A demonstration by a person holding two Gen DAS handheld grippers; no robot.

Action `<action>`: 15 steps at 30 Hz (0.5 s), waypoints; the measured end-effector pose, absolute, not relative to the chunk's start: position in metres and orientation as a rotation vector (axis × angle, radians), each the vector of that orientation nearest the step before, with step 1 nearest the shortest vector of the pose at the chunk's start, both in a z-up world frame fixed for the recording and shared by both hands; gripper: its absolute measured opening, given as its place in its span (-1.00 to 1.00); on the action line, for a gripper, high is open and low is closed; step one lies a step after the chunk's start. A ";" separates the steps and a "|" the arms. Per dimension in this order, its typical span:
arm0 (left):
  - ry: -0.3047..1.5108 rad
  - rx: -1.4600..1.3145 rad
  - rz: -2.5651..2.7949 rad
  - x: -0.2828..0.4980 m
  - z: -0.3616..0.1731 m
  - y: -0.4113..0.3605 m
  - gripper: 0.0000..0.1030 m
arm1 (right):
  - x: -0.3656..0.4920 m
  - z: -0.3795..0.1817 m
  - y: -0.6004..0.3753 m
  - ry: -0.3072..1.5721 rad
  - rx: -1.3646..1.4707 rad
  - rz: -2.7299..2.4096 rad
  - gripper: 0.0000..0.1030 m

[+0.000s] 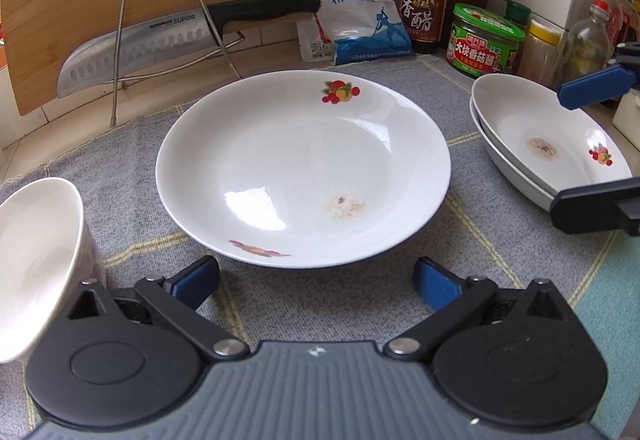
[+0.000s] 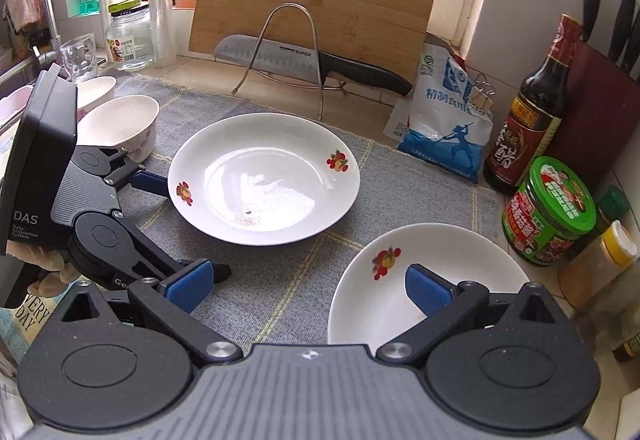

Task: Organize plates and bowls
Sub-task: 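Move the right tool to the white flower plate on the mat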

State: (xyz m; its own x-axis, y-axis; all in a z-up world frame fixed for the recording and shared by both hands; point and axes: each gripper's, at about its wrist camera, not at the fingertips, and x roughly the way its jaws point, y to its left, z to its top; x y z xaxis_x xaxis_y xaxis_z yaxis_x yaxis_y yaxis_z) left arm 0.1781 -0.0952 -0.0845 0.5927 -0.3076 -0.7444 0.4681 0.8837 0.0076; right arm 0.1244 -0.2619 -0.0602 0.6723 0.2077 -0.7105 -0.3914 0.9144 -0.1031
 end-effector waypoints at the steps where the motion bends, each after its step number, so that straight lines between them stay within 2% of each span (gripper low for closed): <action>1: 0.820 0.208 -0.446 0.178 -0.085 -0.096 1.00 | 0.131 -0.062 -0.262 0.769 -0.258 0.366 1.00; 15: 0.802 0.186 -0.354 0.177 -0.083 -0.098 0.98 | 0.252 -0.077 -0.261 0.845 -0.299 0.657 1.00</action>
